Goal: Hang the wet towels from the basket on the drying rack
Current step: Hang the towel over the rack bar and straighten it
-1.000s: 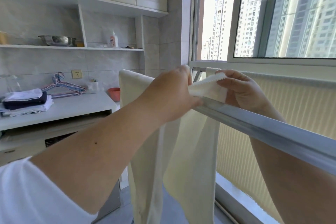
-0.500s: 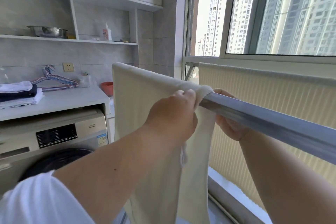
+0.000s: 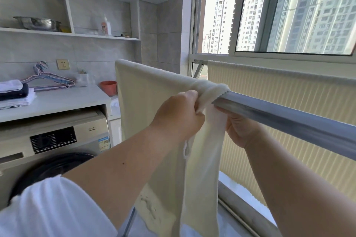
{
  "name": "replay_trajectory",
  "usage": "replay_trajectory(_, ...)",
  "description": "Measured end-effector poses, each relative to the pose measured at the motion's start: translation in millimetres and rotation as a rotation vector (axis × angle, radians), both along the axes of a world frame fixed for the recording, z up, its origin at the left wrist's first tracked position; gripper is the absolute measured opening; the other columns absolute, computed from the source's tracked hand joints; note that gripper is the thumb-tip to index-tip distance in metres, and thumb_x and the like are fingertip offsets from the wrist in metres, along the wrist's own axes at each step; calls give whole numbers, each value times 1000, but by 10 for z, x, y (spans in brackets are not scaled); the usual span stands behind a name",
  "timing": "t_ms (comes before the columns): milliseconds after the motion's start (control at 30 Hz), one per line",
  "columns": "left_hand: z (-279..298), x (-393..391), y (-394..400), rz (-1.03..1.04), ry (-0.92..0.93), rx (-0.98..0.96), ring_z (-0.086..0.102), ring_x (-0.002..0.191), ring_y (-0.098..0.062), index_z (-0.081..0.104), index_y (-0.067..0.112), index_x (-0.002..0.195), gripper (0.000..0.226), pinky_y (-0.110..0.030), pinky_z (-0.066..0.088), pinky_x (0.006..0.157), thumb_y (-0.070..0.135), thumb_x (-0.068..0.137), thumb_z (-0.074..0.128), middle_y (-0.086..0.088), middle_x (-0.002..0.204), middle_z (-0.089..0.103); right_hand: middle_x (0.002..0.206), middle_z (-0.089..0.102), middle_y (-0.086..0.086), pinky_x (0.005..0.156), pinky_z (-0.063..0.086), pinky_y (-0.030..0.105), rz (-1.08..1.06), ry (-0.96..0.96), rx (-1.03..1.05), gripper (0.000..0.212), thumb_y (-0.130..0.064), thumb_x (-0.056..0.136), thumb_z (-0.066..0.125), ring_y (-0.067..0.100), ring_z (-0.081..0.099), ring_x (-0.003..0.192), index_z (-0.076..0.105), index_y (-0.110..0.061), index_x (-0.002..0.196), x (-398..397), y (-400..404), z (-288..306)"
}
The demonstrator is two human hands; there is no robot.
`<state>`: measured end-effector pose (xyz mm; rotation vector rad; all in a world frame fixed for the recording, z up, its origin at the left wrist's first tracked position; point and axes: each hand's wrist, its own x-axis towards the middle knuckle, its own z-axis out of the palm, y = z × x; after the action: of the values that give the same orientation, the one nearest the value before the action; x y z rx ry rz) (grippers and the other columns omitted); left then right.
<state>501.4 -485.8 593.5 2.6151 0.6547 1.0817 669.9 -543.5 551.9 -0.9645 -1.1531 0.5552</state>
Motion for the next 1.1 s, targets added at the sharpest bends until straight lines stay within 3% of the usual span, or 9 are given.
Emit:
replay_trajectory(133,83,-77,-10,-178,-155,-104,47,60,-6,48,21,71,26,-17,36,54,41,84,60,10,68,50,99,65,14,86,46,51,33,18,-3,33,-15,82,61,33,60,96,64,0,111,-115,-81,15)
replay_trajectory(200,119,-114,95,-117,-225,-64,53,73,-12,54,18,90,15,-22,43,68,32,87,58,5,91,54,97,64,12,86,43,50,-45,55,6,51,-29,72,76,32,60,95,63,-1,112,-196,-94,11)
replay_trajectory(300,135,-203,268,-42,-137,-76,57,96,-24,52,16,118,33,-34,45,91,22,86,55,-4,122,46,95,60,14,82,44,48,-165,132,46,73,-38,59,84,32,58,92,59,5,112,-365,-125,35)
replay_trajectory(333,123,-235,302,-33,-101,-94,56,98,-24,51,17,120,34,-34,45,93,22,86,54,-4,124,45,93,60,13,79,46,45,-196,146,59,67,-34,61,83,30,58,90,59,5,110,-392,-143,45)
replay_trajectory(467,-31,-526,402,-25,9,-168,54,101,-21,56,20,114,29,-34,47,91,24,85,54,-2,122,45,72,60,-6,59,45,22,-440,274,36,8,-12,78,61,8,59,66,62,-16,86,-684,-217,44)
replay_trajectory(600,-183,-940,470,-44,80,-212,54,100,-20,57,21,112,26,-31,48,87,25,86,53,-3,120,44,76,52,-5,60,39,23,-939,405,-38,9,-14,87,53,9,49,67,54,-18,95,-1047,-266,-58)
replay_trajectory(667,-235,-1154,499,-60,104,-219,53,97,-18,57,21,112,26,-27,45,83,26,86,52,-1,115,44,73,49,-4,58,38,23,-1052,389,-44,5,-14,86,51,9,46,62,51,-18,90,-1250,-295,-100)
replay_trajectory(867,-402,-1769,594,-99,136,-259,46,87,-14,58,18,110,23,-21,35,76,22,88,52,2,103,43,67,50,-3,51,35,21,-1027,317,-141,16,-14,86,52,10,44,57,53,-22,72,-1943,-222,-215)
replay_trajectory(1100,-485,-2407,894,-28,168,-321,50,90,-15,59,19,109,23,-25,40,79,25,88,52,1,110,53,58,50,-1,49,31,24,-650,259,-339,16,-13,87,56,13,42,48,59,-16,71,-2552,307,-218)
